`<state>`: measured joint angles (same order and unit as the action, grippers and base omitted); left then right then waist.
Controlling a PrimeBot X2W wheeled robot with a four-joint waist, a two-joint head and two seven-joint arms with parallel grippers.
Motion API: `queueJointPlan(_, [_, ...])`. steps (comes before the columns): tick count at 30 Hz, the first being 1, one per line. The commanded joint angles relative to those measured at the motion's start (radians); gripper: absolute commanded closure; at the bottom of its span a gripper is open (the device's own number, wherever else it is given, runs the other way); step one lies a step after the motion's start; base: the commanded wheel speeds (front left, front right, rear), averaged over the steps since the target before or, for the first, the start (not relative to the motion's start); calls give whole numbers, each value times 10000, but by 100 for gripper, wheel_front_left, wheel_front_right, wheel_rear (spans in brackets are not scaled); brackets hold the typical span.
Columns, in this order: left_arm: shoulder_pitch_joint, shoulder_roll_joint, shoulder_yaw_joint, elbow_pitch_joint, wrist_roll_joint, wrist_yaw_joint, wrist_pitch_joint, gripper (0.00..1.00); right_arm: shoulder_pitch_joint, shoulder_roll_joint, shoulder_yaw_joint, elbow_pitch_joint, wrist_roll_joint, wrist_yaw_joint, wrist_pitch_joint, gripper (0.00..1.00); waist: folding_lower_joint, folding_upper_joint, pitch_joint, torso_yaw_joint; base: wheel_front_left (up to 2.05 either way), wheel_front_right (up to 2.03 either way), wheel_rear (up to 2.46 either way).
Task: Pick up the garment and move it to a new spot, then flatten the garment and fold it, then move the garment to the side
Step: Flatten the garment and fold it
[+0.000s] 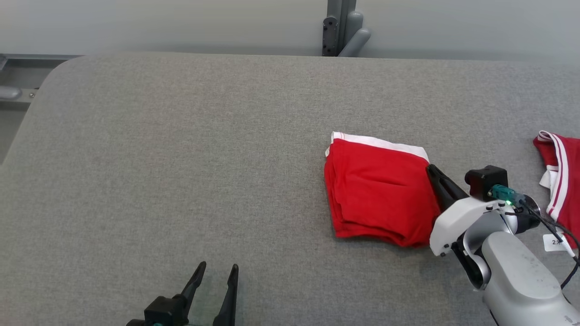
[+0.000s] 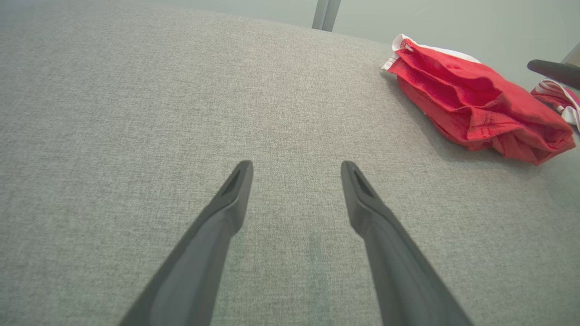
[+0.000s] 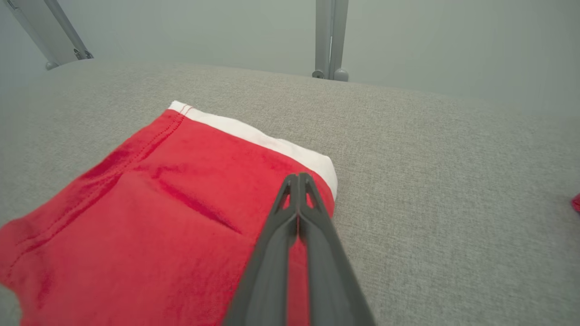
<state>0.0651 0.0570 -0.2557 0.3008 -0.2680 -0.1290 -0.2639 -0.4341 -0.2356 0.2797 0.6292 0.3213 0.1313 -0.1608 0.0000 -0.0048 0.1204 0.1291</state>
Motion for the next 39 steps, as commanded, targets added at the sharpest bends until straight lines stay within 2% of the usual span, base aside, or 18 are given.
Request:
queueJointPlan(1, [-194, 16, 27, 24, -68, -26, 1, 0, -52, -15, 77, 146, -42, -11, -148, 100, 0, 48, 42, 112, 0, 0, 0])
queueJointPlan(5, [-145, 12, 123, 42, -79, -28, 2, 0, 145, 89, 379, 849, -76, -11, -666, 100, 0, 48, -39, 265, 0, 0, 0])
queueJointPlan(13, [265, 2, 333, 7, -49, -28, 2, 0, 1066, 510, 1185, 1137, 321, -11, -896, 100, 0, 48, -241, 181, 0, 0, 0])
queueJointPlan(26, [156, 108, 399, -3, -29, -29, 2, 0, 811, 1329, 2215, 1643, 841, -8, -964, 100, 0, 48, -289, 40, 0, 0, 0])
queueJointPlan(31, [434, 95, 523, 40, -44, -30, 2, 0, 1085, 1297, 2523, 1535, 940, -8, -981, 100, 0, 48, -566, -51, 0, 0, 0])
queueJointPlan(34, [612, 59, 547, 20, -72, -30, 2, 0, 1298, 1076, 2325, 1210, 996, -10, -1029, 100, 0, 48, -855, -133, 0, 0, 0])
queueJointPlan(35, [686, 54, 568, 6, -89, -30, 2, 0, 1427, 1018, 2127, 1015, 994, -10, -1047, 96, 0, 48, -987, -152, 0, 0, 0])
queueJointPlan(37, [853, 40, 668, -58, -120, -16, 2, 0, 1801, 898, 1551, 300, 853, -10, -1048, 53, 0, 48, -1252, -193, 0, 0, 0])
queueJointPlan(38, [946, 30, 736, -120, -129, 16, 2, 0, 2079, 806, 1143, -193, 719, -10, -1043, 6, 0, 48, -1329, -218, 0, 0, 0])
queueJointPlan(39, [991, 22, 811, -186, -136, 42, 2, 0, 2420, 736, 736, -688, 537, -10, -1044, 0, 0, 48, -1395, -250, 0, 0, 0])
